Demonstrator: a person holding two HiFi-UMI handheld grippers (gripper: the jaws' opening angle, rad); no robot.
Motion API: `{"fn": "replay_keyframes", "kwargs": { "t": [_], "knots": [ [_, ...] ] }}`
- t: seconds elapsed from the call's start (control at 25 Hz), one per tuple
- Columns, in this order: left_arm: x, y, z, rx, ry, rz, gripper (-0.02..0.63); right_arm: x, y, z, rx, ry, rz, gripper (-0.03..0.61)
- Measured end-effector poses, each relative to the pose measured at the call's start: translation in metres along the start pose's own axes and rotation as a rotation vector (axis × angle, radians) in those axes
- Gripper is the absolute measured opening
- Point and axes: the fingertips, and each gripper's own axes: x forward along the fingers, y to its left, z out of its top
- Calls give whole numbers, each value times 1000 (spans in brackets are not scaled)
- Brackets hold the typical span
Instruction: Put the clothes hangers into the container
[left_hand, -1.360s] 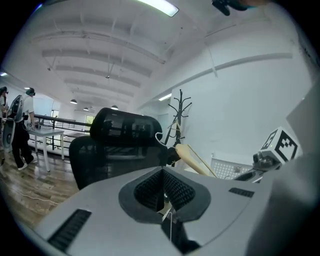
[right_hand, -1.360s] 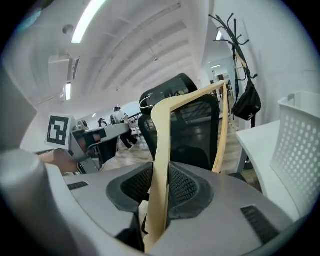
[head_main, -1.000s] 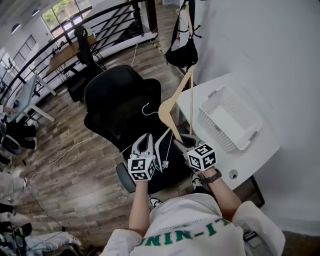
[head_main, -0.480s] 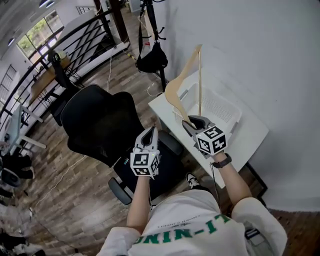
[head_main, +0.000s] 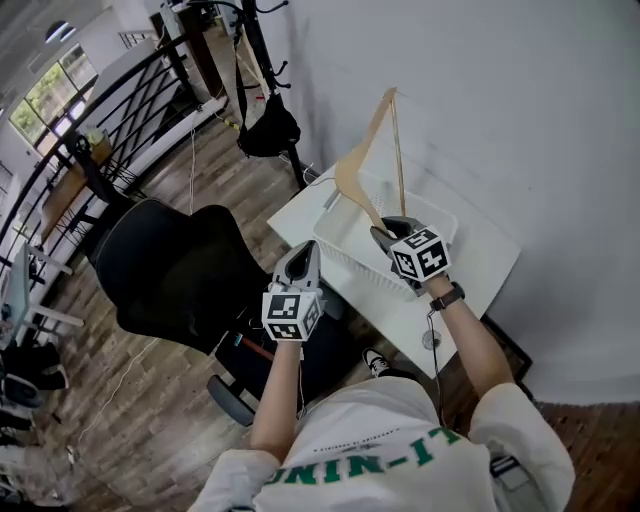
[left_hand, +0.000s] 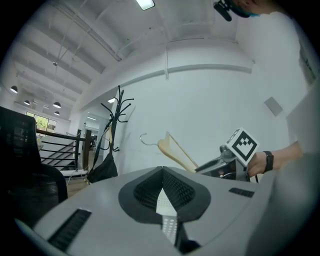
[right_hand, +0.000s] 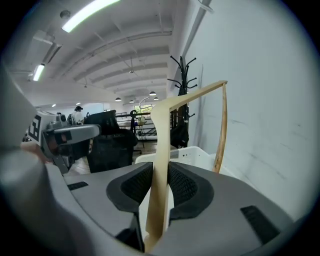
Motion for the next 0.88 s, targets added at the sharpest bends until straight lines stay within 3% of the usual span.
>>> {"fn": "replay_keyframes", "kwargs": {
  "t": [0.24,0.48,0.88],
  "knots": [
    [23,-9,-6,-13,23,-19,11,28,-37,-52,-21,172,-15,112],
    [29,-6,-21,-38,46,-7,11,49,-41,-103,-44,321,17,110],
    [28,-14,-25,-39,48,-18,11,71,-26,-128,-16,447,107,110]
  ]
}}
